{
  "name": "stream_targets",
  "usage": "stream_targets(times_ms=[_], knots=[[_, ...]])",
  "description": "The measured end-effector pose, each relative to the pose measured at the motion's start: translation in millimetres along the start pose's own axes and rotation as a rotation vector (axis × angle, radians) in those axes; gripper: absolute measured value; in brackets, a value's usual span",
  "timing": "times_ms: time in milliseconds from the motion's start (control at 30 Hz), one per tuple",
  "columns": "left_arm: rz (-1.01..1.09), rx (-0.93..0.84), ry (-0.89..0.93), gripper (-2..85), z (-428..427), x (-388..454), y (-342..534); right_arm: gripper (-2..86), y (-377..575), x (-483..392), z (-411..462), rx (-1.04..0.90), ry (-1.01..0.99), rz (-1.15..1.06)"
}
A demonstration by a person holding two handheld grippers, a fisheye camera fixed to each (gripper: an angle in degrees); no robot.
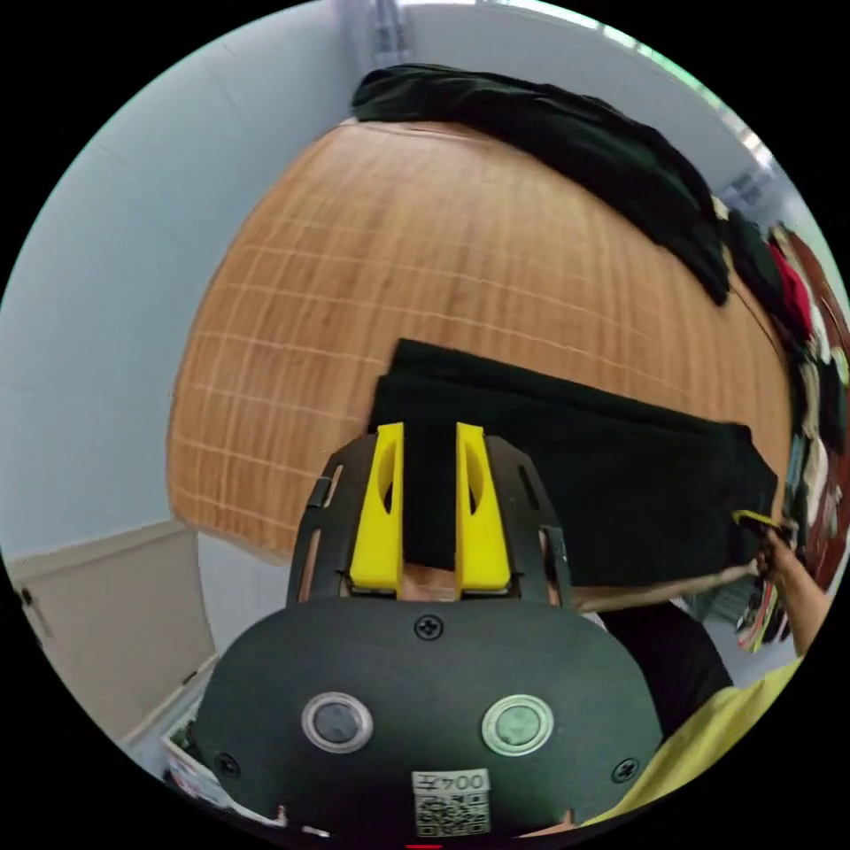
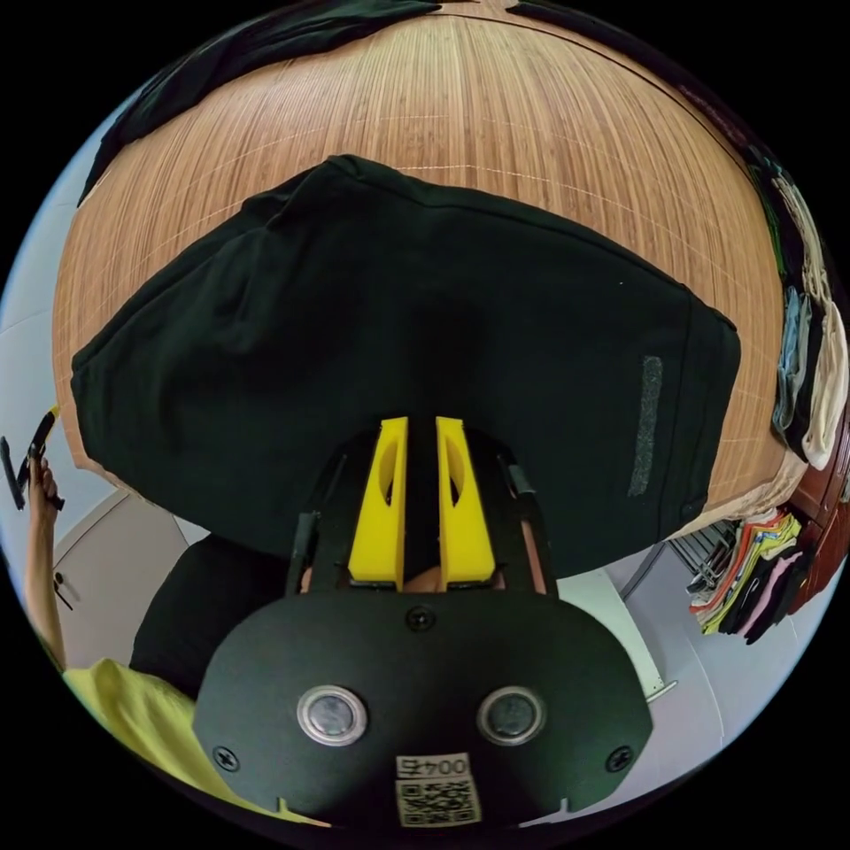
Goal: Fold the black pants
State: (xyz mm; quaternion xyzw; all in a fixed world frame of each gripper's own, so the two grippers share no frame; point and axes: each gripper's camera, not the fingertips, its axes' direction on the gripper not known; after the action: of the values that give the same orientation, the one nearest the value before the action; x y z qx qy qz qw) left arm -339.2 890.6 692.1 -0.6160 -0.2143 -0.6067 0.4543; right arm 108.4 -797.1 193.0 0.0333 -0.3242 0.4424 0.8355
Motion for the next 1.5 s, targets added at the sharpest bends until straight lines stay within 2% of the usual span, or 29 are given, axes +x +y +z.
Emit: stream_targets(times_ms=[200,333,400,467,500,567,667,767,900,1067,1167,1300,1500], knots=[[0.386,-0.057,0.256,7.8,-5.1,165.1,-8.2,6.5,30.6,13.9,-5.1,0.055,-0.032,0.065],[0.639,-0.124,0.372,7.6,-0.4,296.0,-12.6,6.6,65.7,30.1,-9.4,0.177,-0.097,0.124],[0.731,-0.118,0.378,7.5,-3.6,346.4,-19.7,7.5,82.0,42.6,-14.6,0.225,-0.185,0.139],[0.837,-0.122,0.406,7.6,-8.2,408.0,-35.4,9.2,107.8,70.6,-24.7,0.289,-0.427,0.186],[0.865,-0.125,0.409,7.6,-9.4,422.8,-40.0,9.7,117.1,79.3,-28.0,0.332,-0.476,0.213],[0.959,-0.112,0.402,7.6,-15.2,477.1,-57.9,11.8,159.9,118.9,-35.7,0.494,-0.598,0.387],[1.063,-0.120,0.372,7.8,-13.6,540.8,-75.9,13.2,208.0,169.3,-31.5,0.581,-0.653,0.595],[1.143,-0.181,0.332,8.0,-2.3,593.1,-84.9,12.8,237.7,210.5,-20.6,0.543,-0.646,0.713],[1.193,-0.233,0.299,7.9,5.9,636.8,-86.1,13.1,254.8,242.6,-16.0,0.519,-0.648,0.770],[1.140,-0.242,0.297,7.5,9.2,670.3,-96.6,12.9,276.4,266.3,-28.7,0.570,-0.542,0.888],[1.160,-0.286,0.291,6.6,18.5,688.0,-95.4,13.0,283.7,279.5,-19.5,0.531,-0.601,0.920],[1.202,-0.314,0.264,3.9,24.4,706.8,-87.7,6.6,285.3,291.9,-13.2,0.513,-0.658,0.919],[1.274,-0.355,0.292,1.8,-2.3,724.8,-79.5,3.0,290.3,291.1,-45.5,0.460,-0.494,0.814]])
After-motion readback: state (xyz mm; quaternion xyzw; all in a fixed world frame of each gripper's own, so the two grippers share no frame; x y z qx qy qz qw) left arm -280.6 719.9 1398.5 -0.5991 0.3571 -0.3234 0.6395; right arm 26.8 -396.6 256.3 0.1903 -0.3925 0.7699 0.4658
